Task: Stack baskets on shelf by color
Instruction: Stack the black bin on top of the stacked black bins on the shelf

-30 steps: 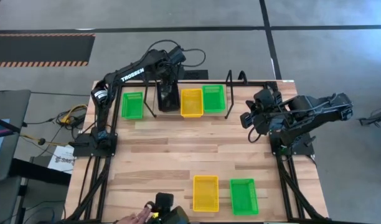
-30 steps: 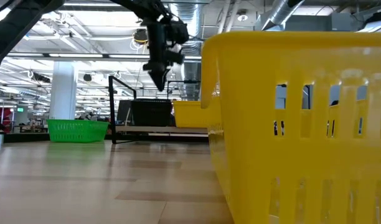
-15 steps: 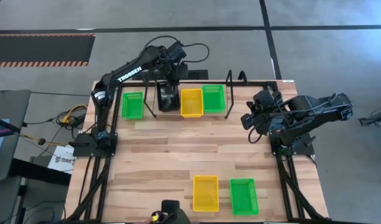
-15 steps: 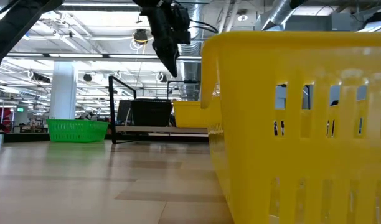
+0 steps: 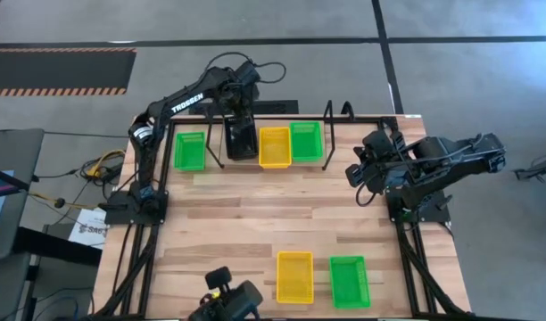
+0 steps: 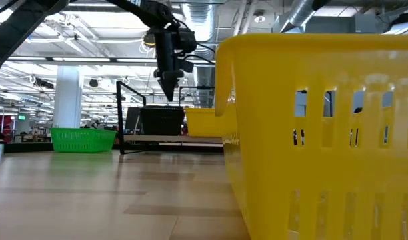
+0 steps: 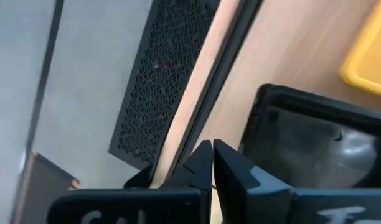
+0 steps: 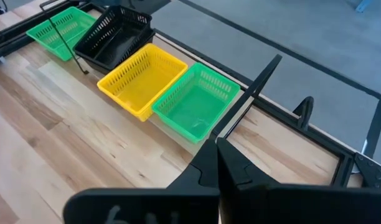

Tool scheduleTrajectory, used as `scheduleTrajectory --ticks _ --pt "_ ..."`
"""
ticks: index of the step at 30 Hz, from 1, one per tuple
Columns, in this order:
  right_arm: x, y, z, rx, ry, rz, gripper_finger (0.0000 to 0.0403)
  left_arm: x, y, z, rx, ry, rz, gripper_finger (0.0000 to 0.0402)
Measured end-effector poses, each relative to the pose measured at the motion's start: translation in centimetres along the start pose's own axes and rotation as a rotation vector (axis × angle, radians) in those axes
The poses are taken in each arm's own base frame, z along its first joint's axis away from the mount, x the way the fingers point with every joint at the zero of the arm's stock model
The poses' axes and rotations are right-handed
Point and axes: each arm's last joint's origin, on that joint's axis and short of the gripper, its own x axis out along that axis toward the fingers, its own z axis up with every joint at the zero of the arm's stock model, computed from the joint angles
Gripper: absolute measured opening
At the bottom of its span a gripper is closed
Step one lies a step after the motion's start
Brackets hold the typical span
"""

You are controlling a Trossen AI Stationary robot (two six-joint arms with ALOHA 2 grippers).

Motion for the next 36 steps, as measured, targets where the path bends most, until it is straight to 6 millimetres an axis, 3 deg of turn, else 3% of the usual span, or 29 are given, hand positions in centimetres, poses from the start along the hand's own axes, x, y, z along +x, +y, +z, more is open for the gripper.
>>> scheduleTrajectory --ticks 5,16,27,36 --pt "0.0 0.0 0.0 0.0 0.0 0.0 0.0003 0.1 -0.1 -0.1 -0.05 0.001 -0.033 0.0" --pt "0.0 0.0 0.0 -0.003 0.001 -0.001 0.0003 -0.4 -2.2 0.4 -0.077 -0.002 -0.076 0.0" --pt "0.0 0.0 -0.1 -0.027 0.019 0.01 0.0003 -0.3 -1.8 0.3 -0.119 0.021 0.012 0.0" --pt "0.0 0.0 -0.1 -0.045 0.022 0.013 0.0003 2.9 -3.1 0.4 -0.081 0.144 -0.042 0.0"
